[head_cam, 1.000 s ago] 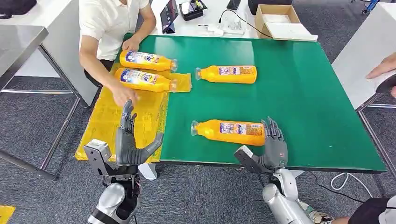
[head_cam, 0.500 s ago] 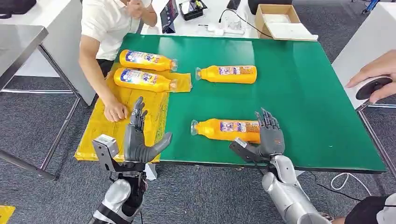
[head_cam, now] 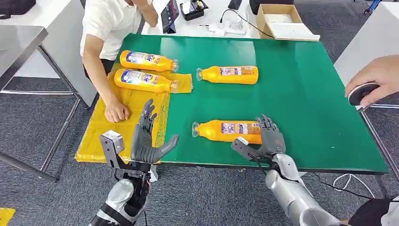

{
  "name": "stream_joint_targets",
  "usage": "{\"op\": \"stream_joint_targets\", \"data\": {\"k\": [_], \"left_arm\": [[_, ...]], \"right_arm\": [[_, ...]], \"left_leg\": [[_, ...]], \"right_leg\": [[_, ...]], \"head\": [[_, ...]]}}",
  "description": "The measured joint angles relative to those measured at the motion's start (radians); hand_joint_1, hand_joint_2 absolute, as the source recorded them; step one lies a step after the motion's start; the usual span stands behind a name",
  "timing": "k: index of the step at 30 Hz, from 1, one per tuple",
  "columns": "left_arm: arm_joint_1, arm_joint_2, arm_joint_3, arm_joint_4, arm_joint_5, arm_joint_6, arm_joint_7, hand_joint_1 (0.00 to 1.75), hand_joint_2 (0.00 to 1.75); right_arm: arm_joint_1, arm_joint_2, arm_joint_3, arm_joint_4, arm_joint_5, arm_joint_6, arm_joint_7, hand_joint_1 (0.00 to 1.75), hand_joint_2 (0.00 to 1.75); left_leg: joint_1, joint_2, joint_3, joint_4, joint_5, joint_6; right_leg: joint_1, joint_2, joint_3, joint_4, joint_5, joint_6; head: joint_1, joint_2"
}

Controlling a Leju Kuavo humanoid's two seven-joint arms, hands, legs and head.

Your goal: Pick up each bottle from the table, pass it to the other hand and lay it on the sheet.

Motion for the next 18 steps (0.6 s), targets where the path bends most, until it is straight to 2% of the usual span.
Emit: {"op": "stream_joint_targets", "data": {"k": [2, 3, 4, 5, 6, 10, 18], "left_arm": [[-0.002, 0.0, 0.0, 0.005, 0.008, -0.012, 0.009, 0.0, 1.75], [-0.002, 0.0, 0.0, 0.007, 0.009, -0.02, 0.014, 0.0, 1.75], [-0.003, 0.0, -0.001, 0.009, 0.01, -0.026, 0.016, 0.0, 1.75], [-0.004, 0.0, -0.001, 0.011, 0.012, -0.035, 0.019, 0.0, 1.75], [-0.005, 0.0, -0.001, 0.012, 0.016, -0.042, 0.023, 0.0, 1.75], [-0.014, 0.0, -0.009, 0.015, 0.03, -0.068, 0.032, 0.0, 1.75], [-0.021, 0.001, -0.016, 0.016, 0.04, -0.082, 0.033, 0.0, 1.75]], "right_arm": [[-0.014, -0.002, 0.0, 0.011, -0.004, 0.042, 0.017, 0.0, 1.75], [-0.02, -0.002, 0.0, 0.018, -0.005, 0.071, 0.028, 0.09, 1.75], [-0.025, -0.003, 0.0, 0.022, -0.006, 0.088, 0.032, 0.56, 1.75], [-0.031, -0.005, 0.0, 0.028, -0.011, 0.112, 0.037, 0.56, 1.75], [-0.035, -0.006, 0.0, 0.032, -0.016, 0.13, 0.038, 1.71, 1.75], [-0.045, -0.019, 0.0, 0.048, -0.039, 0.169, 0.018, 1.75, 1.75], [-0.043, -0.038, -0.025, 0.062, -0.082, 0.142, -0.036, 1.75, 1.75]], "left_leg": [[0.0, 0.001, 0.001, 0.0, 0.0, 0.0], [0.0, 0.001, 0.002, 0.0, 0.0, 0.0], [0.0, 0.001, 0.003, 0.0, 0.0, 0.0], [0.0, 0.001, 0.003, 0.0, 0.0, 0.0], [0.0, 0.001, 0.004, 0.0, 0.0, 0.0], [0.0, 0.0, 0.008, 0.0, 0.0, 0.0], [0.0, 0.0, 0.009, 0.0, 0.0, 0.0]], "right_leg": [[0.0, 0.0, 0.0, 0.0, 0.0, 0.0], [0.0, 0.0, 0.001, 0.0, 0.0, 0.0], [0.0, 0.0, 0.001, 0.0, 0.0, 0.0], [0.0, 0.0, 0.002, 0.0, 0.0, 0.0], [0.0, 0.0, 0.003, -0.001, 0.0, 0.0], [0.0, 0.0, 0.007, -0.001, 0.0, 0.0], [0.0, 0.0, 0.008, -0.001, 0.0, 0.0]], "head": [[0.0, 0.0], [0.0, 0.0], [0.0, 0.0], [0.0, 0.0], [0.0, 0.0], [0.0, 0.0], [0.0, 0.0]]}}
